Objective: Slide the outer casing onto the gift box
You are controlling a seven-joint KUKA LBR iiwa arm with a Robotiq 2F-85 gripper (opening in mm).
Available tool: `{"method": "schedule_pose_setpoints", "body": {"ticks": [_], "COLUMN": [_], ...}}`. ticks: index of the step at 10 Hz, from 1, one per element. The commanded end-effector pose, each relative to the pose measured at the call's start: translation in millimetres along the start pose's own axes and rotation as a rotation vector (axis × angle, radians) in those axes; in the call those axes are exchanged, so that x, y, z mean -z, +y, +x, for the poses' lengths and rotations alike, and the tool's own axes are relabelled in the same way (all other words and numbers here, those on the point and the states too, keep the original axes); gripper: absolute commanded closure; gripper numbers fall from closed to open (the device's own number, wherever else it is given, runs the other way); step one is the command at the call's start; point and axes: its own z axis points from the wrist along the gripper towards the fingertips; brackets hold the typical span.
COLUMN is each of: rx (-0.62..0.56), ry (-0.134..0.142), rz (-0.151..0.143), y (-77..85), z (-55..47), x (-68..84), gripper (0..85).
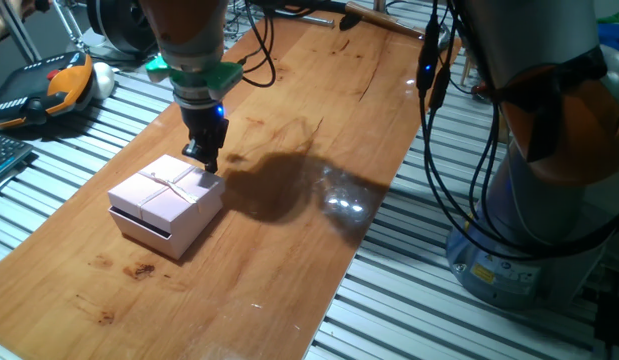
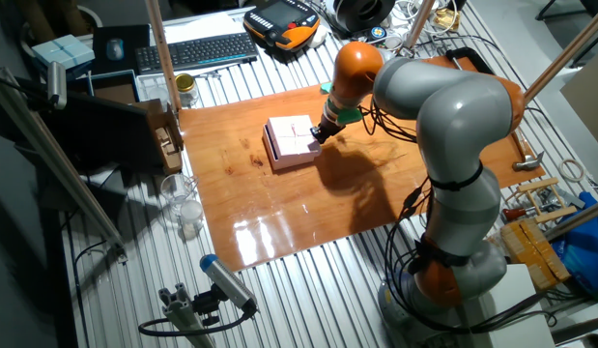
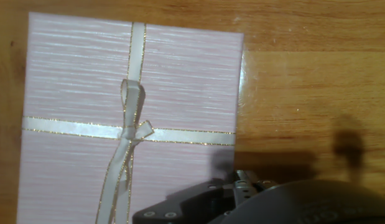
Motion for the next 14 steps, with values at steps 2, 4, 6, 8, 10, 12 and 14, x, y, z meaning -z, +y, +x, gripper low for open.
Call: {"method": "schedule_pose_setpoints", "body": {"ticks": [2,4,6,8,10,12,14], "rx": [0.006,0.012,0.009,-0.001,-0.014,-0.026,-0.03], "ry": [-0.007,-0.022,-0.035,-0.035,-0.032,-0.032,-0.032], "rz": [0.017,0.013,0.014,0.009,0.009,0.001,-0.001], "y": [-0.1,-0.4,-4.9,-8.3,-6.7,-4.0,-2.7], "z": [0.0,-0.4,-5.7,-10.9,-17.1,-22.2,-24.4], "x": [-0.1,-0.5,-4.9,-7.3,-10.0,-13.5,-11.1], "gripper": [85.0,85.0,85.0,85.0,85.0,85.0,85.0]}}
